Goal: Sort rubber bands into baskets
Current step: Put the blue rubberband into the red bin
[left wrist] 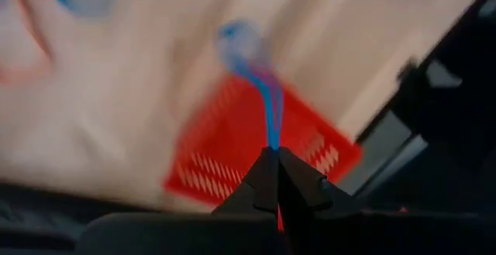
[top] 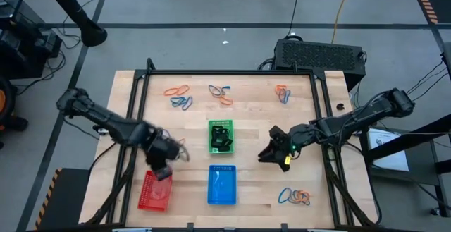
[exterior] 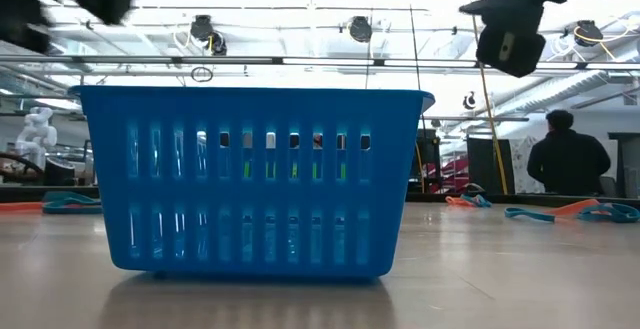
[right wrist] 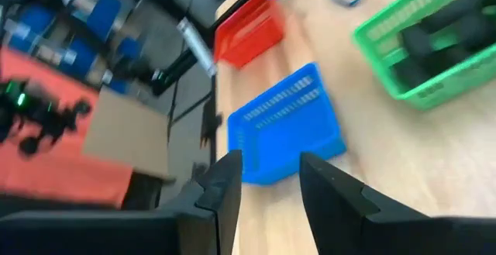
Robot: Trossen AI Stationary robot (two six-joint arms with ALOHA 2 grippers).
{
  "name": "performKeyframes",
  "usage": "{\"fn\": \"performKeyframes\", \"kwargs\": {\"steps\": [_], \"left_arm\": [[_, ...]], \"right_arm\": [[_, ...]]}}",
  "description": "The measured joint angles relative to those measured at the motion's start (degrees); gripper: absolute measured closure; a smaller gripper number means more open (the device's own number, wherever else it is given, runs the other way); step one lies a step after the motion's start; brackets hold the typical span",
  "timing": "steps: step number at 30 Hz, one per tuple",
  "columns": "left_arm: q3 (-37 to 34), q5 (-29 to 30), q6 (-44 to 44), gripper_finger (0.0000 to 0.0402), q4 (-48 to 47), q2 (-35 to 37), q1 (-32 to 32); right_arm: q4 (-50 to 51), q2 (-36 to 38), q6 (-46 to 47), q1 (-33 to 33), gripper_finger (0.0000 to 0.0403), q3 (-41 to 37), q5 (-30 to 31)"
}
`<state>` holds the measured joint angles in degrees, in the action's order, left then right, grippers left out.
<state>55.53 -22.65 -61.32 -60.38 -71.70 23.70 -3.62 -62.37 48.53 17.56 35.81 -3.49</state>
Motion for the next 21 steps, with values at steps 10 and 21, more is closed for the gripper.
{"fn": "performKeyframes", "kwargs": {"steps": [10, 21], "left_arm": [[-3.18, 3.42, -18.48, 0.0401, 10.32, -1.39, 18.17], [-6.49, 5.27, -17.81, 0.0395, 12.57, -9.95, 20.96]], "right_arm": [[4.08, 0.00, -5.82, 8.51, 0.0280, 0.02, -11.87], [19.92, -0.04, -5.87, 16.77, 0.0280, 0.02, -11.43]]}}
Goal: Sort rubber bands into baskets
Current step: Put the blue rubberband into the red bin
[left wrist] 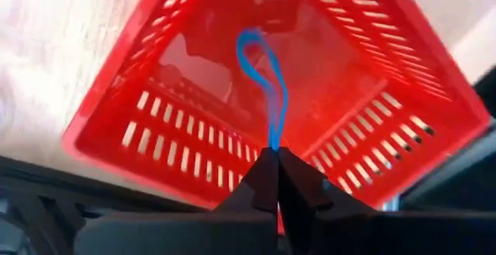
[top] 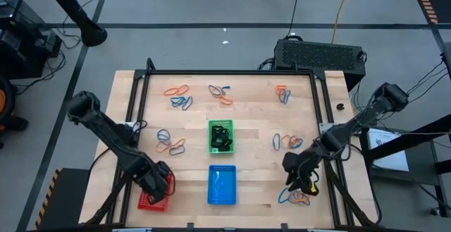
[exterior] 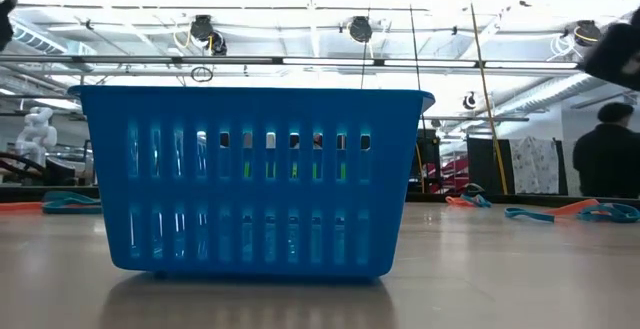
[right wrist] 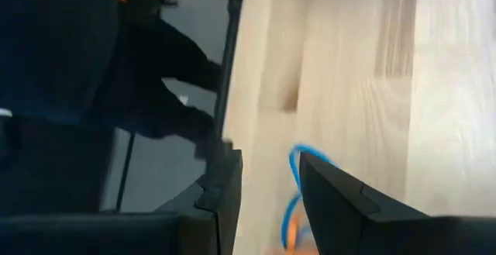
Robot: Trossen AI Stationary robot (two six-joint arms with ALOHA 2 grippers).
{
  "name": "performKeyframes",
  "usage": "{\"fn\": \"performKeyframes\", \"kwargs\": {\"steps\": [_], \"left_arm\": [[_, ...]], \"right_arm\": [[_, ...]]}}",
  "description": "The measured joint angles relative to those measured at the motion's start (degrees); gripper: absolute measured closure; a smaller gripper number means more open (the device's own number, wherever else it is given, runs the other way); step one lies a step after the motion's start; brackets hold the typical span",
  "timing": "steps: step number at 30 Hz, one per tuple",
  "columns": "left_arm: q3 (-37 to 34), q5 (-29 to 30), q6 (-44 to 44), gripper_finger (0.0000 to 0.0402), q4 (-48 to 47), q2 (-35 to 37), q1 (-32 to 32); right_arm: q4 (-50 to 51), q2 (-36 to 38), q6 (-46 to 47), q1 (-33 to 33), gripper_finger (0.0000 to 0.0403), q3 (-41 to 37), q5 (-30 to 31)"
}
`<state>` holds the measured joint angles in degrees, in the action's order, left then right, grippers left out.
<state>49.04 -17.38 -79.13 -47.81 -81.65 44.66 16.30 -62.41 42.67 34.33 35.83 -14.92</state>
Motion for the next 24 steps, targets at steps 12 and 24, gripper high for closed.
{"fn": "performKeyframes", "kwargs": {"steps": [12, 24], "left_arm": [[0.00, 0.34, 0.37, 0.0292, 3.48, -2.51, -0.07], [0.04, -5.96, 1.79, 0.0198, 1.20, -0.48, -3.39]], "right_arm": [[7.42, -1.01, 1.39, 7.70, 0.0280, 0.00, 7.87], [3.35, -14.17, -0.29, 8.60, 0.0280, -0.02, 10.47]]}}
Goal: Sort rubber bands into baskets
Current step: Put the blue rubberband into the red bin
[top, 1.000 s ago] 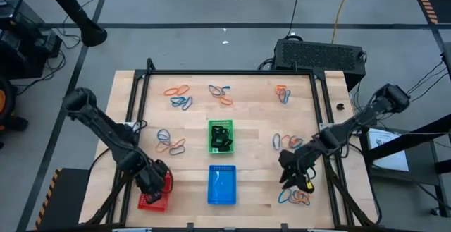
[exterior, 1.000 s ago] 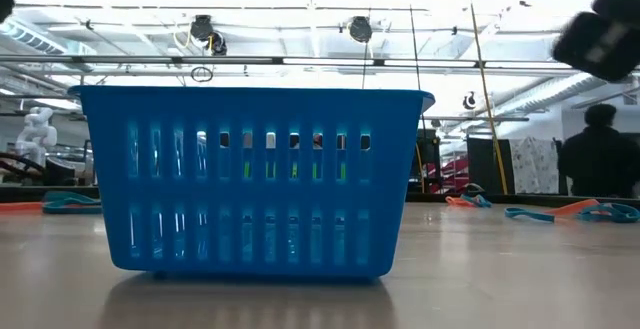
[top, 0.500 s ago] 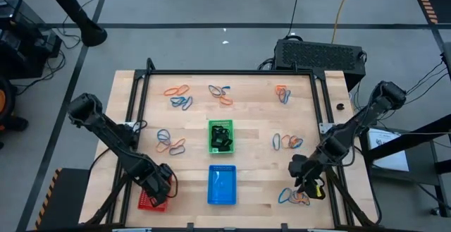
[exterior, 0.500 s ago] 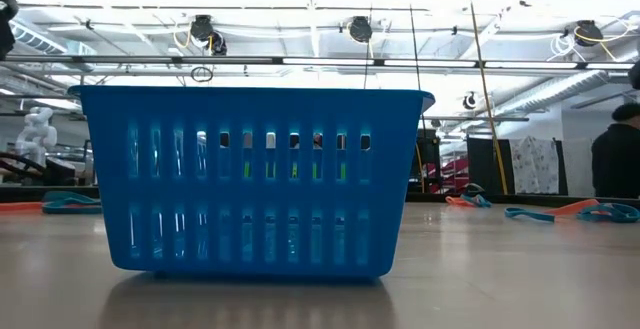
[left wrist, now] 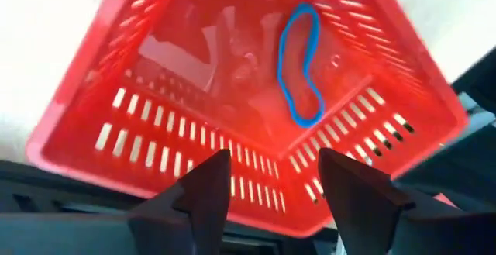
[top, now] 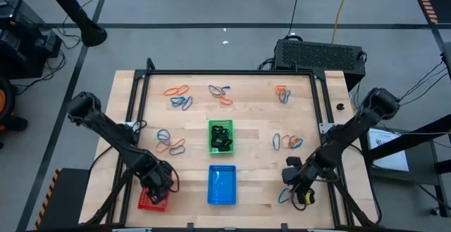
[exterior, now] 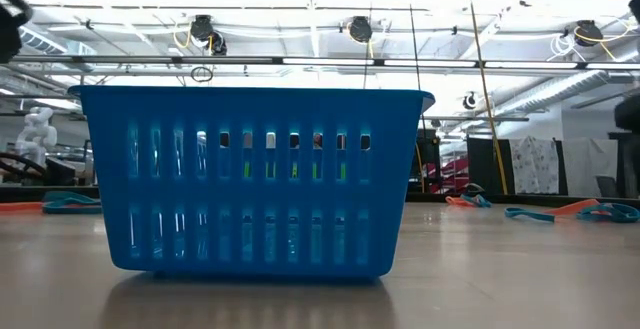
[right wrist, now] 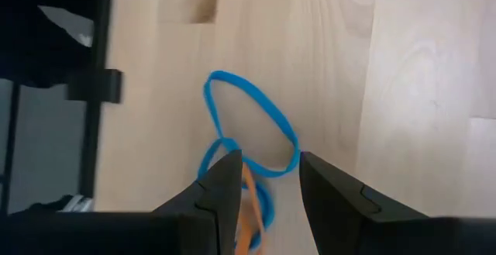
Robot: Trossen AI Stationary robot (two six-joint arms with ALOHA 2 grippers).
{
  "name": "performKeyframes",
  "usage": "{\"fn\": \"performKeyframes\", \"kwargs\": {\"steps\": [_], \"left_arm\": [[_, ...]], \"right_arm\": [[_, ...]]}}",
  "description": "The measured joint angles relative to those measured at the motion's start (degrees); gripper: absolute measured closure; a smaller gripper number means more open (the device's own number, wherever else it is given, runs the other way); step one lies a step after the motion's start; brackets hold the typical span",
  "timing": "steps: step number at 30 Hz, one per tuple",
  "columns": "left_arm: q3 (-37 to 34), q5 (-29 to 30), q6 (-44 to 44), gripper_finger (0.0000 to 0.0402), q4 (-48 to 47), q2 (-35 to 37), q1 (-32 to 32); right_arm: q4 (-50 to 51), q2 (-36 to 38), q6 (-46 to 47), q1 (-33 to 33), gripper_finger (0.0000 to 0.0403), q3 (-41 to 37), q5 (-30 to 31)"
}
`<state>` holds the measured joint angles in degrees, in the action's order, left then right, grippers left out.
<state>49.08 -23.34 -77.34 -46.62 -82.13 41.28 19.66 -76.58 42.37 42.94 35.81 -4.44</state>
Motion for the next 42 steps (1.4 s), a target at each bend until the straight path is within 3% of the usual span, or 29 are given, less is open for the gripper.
{"fn": "performKeyframes", "kwargs": {"steps": [7, 9, 13, 17, 21, 28, 36, 42], "left_arm": [[0.13, -0.52, 0.38, 0.0196, -1.78, 6.99, -2.65], [0.82, 1.71, 1.19, 0.0196, -1.63, 9.42, -3.70], [2.16, 14.22, 5.01, 0.0196, 2.27, 13.15, -6.33], [2.16, 27.67, 13.26, 0.0196, 12.59, 13.75, -9.67], [2.23, 35.45, 23.81, 0.0196, 23.87, 12.13, -13.00], [2.23, 35.59, 34.18, 0.0196, 34.59, 8.80, -18.98], [2.23, 28.95, 37.77, 0.0196, 35.73, 6.47, -24.59], [2.23, 27.88, 39.16, 0.0196, 35.85, 6.34, -26.87]], "right_arm": [[-5.40, -5.98, 2.06, 0.11, 0.0280, 0.00, -0.09], [-6.64, -7.53, 2.16, 0.30, 0.0280, 0.00, -0.11], [-9.04, -10.27, 2.16, 0.66, 0.0280, 0.03, -0.17], [-9.22, -11.85, 3.32, 0.68, 0.0280, 0.26, 0.37], [-9.13, -11.82, 3.94, 0.76, 0.0280, 0.24, 1.96], [-8.75, -9.08, 9.82, 0.54, 0.0280, -0.09, 3.53], [-7.90, -8.31, 15.23, 1.17, 0.0280, -0.11, 3.59], [-5.52, -8.53, 17.64, 3.83, 0.0280, -0.09, 5.00]]}}
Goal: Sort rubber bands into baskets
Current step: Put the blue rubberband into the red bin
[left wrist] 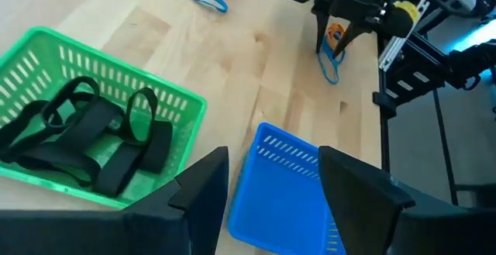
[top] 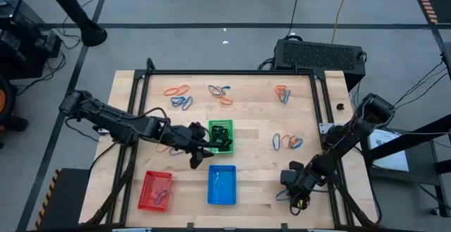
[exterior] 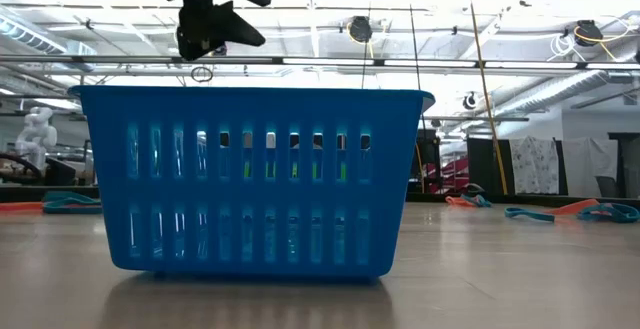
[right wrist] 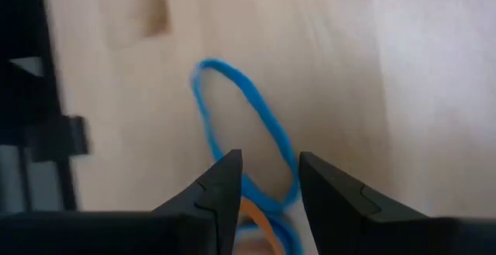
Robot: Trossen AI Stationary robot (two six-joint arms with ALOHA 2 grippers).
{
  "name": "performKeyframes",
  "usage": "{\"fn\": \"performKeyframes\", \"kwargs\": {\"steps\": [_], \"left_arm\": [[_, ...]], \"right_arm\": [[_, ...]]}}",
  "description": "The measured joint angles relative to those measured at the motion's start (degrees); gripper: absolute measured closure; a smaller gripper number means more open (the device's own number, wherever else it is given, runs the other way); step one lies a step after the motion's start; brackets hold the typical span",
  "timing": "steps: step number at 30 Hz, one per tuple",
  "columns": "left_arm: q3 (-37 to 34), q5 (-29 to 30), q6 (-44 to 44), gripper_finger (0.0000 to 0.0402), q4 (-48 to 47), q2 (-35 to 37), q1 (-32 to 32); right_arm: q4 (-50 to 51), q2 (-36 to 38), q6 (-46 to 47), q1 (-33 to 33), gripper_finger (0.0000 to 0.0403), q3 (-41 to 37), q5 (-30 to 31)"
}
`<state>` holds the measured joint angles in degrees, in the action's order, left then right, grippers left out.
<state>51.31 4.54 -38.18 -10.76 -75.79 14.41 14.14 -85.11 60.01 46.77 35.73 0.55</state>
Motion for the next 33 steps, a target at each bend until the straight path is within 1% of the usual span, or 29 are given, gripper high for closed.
{"fn": "performKeyframes", "kwargs": {"steps": [6, 10, 14, 17, 20, 24, 28, 31, 33], "left_arm": [[-0.04, 0.04, -0.45, 0.0196, 0.61, 0.00, -0.96], [-0.07, 0.50, -0.50, 0.0196, 3.89, -0.02, -0.98], [-0.07, 4.09, -1.96, 0.0196, 7.07, -0.02, -0.96], [-0.07, 6.73, -2.18, 0.0196, 9.57, -0.02, -0.97], [-0.07, 9.09, -4.71, 0.0196, 11.62, -0.01, -0.97], [-0.07, 10.73, -8.70, 0.0196, 12.39, -0.02, -0.96], [-0.07, 10.77, -12.20, 0.0196, 12.48, -0.02, -0.93], [-0.07, 10.75, -12.09, 0.0196, 12.42, -0.02, -0.76], [-0.07, 10.20, -10.69, 0.0196, 12.33, -0.02, -0.78]], "right_arm": [[1.11, -1.85, 0.33, 3.56, 0.0280, 0.35, 6.60], [1.42, -2.58, -0.87, 5.46, 0.0280, 0.33, 10.24], [2.20, -2.65, -3.57, 6.70, 0.0298, 0.25, 13.81], [1.30, -2.76, -8.09, 7.34, 0.0319, 0.09, 16.55], [0.25, -2.83, -13.70, 7.30, 0.0335, 0.06, 17.36], [0.15, -2.87, -17.22, 7.39, 0.0349, 0.04, 17.58], [0.83, -2.83, -18.03, 8.57, 0.0362, 0.04, 16.86], [0.35, -2.78, -18.72, 9.16, 0.0389, 0.04, 15.74], [-0.57, -2.74, -18.55, 9.14, 0.0398, 0.00, 15.24]]}}
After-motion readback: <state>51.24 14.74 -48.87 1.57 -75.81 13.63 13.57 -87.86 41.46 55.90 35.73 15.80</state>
